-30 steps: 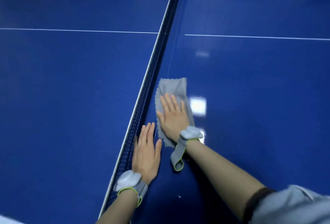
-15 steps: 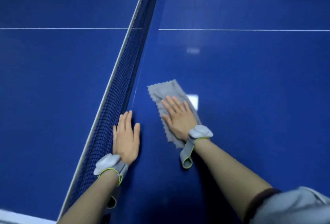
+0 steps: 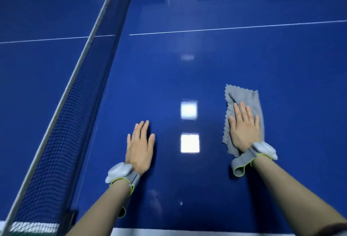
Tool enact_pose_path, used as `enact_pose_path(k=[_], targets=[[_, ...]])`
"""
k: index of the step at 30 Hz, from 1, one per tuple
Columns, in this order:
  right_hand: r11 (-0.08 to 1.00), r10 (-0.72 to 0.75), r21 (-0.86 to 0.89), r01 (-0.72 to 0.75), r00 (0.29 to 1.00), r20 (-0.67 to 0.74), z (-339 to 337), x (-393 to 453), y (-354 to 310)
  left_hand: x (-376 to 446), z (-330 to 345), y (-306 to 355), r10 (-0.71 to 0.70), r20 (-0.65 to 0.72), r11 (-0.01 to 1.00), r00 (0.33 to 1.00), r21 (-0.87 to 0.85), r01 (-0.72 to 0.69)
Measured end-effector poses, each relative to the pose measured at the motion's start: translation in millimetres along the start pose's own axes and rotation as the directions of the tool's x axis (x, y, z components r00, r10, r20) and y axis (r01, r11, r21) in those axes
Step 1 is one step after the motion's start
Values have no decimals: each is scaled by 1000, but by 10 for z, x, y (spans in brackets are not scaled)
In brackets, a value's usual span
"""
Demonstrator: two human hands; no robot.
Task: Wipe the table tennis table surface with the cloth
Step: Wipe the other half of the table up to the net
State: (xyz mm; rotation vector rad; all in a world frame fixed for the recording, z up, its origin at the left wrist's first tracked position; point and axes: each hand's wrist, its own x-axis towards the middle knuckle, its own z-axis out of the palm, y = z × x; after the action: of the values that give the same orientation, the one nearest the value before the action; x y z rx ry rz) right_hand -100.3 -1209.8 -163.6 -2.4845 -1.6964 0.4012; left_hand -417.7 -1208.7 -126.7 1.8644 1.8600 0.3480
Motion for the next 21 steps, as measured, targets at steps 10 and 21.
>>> enact_pose_path(k=[10, 21], targets=[[934, 355, 58, -352, 933, -60, 131, -792, -91, -33, -161, -167, 108, 33, 991, 994, 79, -111], [997, 21, 76, -20, 1000, -15, 714, -484, -2427, -196, -871, -1266, -43, -192, 982, 980, -186, 7]])
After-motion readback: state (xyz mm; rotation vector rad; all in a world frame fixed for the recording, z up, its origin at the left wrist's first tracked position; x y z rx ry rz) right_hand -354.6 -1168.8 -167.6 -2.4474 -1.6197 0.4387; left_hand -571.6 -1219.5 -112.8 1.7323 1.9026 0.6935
